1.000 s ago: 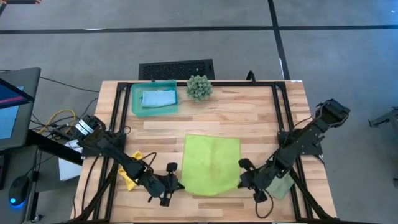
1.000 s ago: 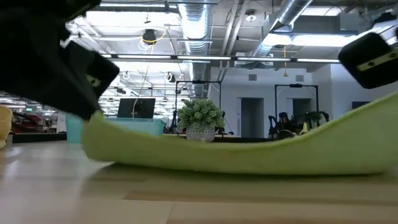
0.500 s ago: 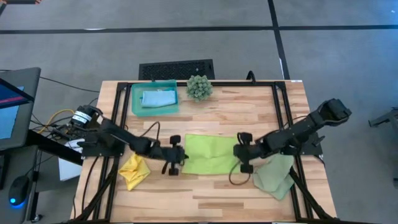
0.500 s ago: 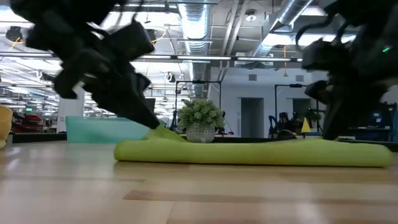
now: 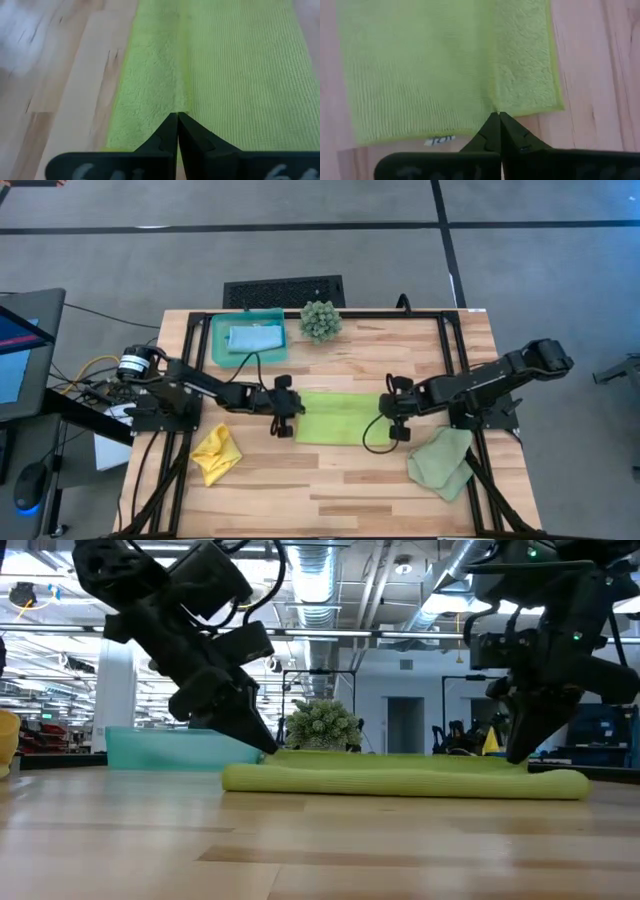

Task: Fold microfiber towels
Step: Fold the light green microfiber cloth

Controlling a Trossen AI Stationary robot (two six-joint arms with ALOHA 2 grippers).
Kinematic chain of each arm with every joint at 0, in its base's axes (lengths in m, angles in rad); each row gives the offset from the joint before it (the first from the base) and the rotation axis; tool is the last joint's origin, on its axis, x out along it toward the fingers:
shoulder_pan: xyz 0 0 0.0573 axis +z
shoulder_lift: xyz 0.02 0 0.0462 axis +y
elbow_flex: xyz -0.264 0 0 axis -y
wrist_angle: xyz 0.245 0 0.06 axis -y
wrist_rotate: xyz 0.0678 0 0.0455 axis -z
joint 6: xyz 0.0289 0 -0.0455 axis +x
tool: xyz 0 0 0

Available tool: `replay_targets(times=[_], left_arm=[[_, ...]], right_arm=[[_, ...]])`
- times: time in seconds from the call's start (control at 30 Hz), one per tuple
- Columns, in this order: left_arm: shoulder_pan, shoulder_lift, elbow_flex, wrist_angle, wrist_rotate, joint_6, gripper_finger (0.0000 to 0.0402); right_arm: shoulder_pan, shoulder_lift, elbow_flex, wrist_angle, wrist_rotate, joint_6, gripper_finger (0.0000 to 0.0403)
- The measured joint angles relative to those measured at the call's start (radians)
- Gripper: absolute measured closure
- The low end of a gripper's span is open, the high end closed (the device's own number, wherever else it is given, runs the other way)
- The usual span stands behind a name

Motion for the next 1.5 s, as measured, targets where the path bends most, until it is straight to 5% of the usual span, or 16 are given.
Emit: replay_targets(times=[1.5], left_arm=[[0.076,0.0,0.004,-0.03,-0.02,-0.022,0.0401]], right_arm=[[-0.148,-0.008,0.0,0.022,-0.02,-0.109,0.0393]])
